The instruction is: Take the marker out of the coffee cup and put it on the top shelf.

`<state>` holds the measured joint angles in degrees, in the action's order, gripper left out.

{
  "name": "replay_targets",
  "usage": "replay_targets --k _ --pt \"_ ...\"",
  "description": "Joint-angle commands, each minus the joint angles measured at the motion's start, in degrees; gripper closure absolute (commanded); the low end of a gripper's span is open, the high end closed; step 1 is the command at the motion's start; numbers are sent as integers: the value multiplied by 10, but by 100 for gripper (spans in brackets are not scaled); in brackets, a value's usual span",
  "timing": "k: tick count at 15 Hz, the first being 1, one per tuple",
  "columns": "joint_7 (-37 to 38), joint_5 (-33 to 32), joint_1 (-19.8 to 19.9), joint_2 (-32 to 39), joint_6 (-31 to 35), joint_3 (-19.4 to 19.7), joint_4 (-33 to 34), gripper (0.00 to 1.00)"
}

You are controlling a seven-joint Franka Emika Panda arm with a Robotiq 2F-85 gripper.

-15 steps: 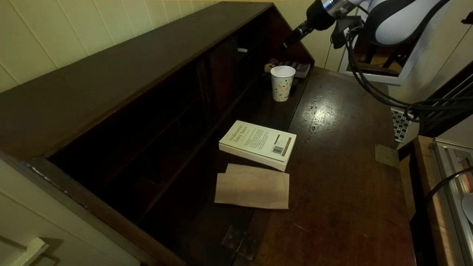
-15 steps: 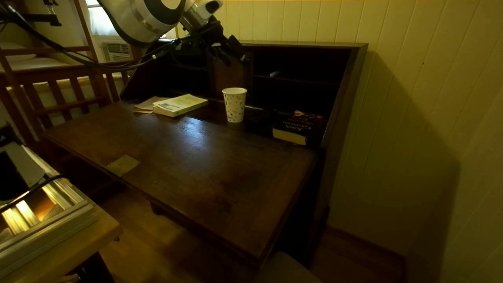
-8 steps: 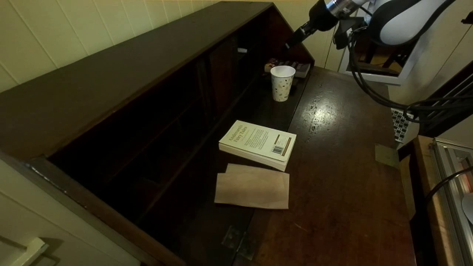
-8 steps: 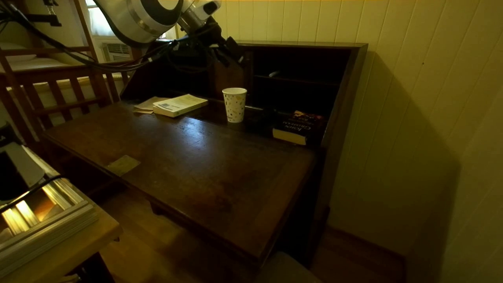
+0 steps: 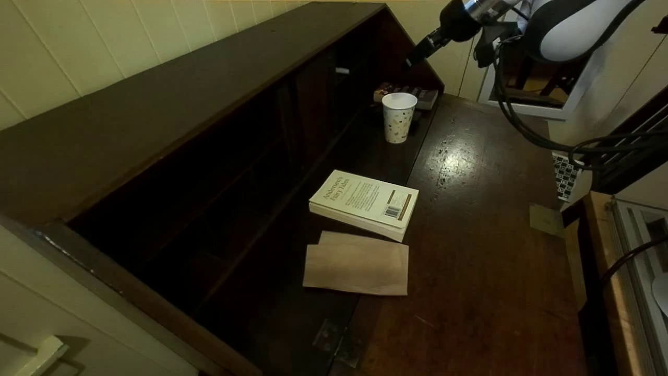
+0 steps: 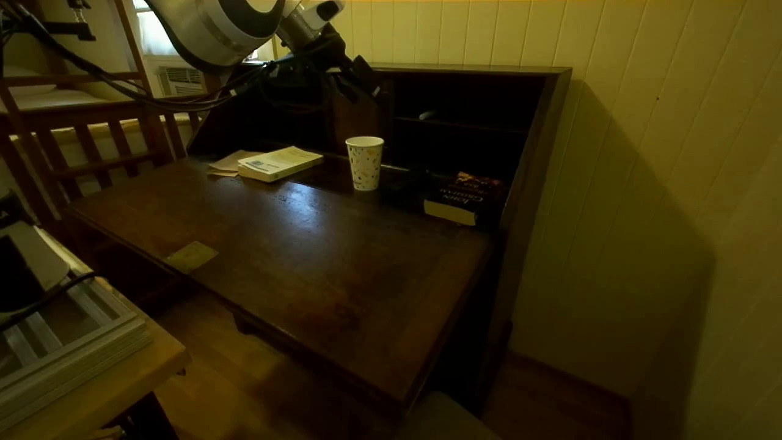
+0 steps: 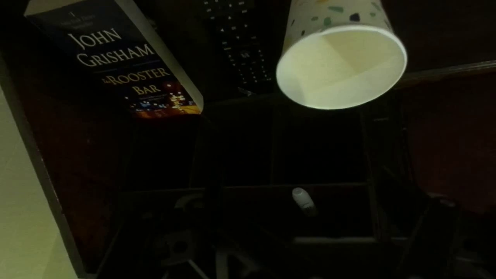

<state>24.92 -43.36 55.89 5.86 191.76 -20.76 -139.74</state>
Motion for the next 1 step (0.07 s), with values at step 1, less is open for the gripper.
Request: replay_targets --k 1 --pt "0 0 0 0 0 0 0 0"
